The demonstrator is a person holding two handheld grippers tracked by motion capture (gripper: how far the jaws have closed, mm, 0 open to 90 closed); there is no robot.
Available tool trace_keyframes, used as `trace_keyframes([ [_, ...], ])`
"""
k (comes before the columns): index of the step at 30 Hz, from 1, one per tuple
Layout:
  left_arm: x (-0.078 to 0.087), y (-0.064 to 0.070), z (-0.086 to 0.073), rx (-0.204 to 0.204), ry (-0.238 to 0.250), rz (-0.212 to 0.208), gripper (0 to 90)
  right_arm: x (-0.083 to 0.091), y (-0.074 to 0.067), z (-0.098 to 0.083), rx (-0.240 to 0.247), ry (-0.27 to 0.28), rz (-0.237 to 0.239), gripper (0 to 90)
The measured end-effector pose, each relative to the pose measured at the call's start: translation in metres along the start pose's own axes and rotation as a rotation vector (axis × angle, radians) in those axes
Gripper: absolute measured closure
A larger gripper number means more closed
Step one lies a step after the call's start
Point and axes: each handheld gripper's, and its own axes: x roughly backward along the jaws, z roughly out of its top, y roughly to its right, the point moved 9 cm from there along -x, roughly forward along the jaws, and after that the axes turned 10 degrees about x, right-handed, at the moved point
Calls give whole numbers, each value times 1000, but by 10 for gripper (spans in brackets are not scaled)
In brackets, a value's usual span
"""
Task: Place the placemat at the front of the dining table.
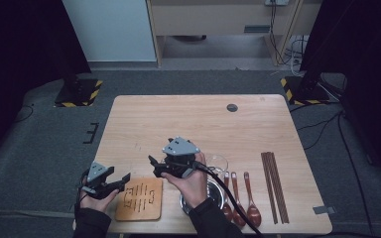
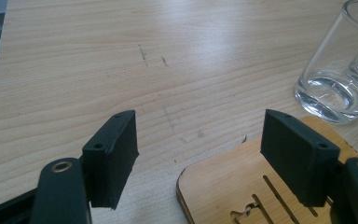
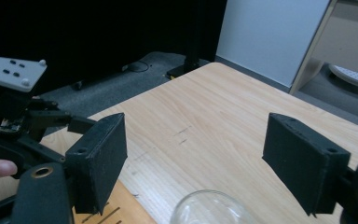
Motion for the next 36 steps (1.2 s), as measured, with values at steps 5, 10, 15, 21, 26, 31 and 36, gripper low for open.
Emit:
trace_keyframes([
  [5, 0, -1, 0, 1, 1, 2, 266, -8, -15, -1, -3, 2, 17, 226],
  [10, 1, -1, 0, 4, 4, 2, 265, -17, -31, -11, 4, -18, 36, 230],
  [15, 1, -1, 0, 4, 5, 4, 263, -23, -40, -22, 6, -39, 47, 233],
  [21, 1, -1, 0, 3, 2, 4, 261, -30, -52, -41, 6, -88, 68, 234],
  [26, 0, -1, 0, 4, 1, 5, 258, -35, -62, -52, 1, -110, 87, 235],
  [31, 0, 0, -1, 3, 0, 3, 255, -40, -70, -64, -2, -133, 94, 233],
  [36, -1, 0, -2, -2, -5, 5, 249, -46, -80, -81, 5, -178, 109, 222],
])
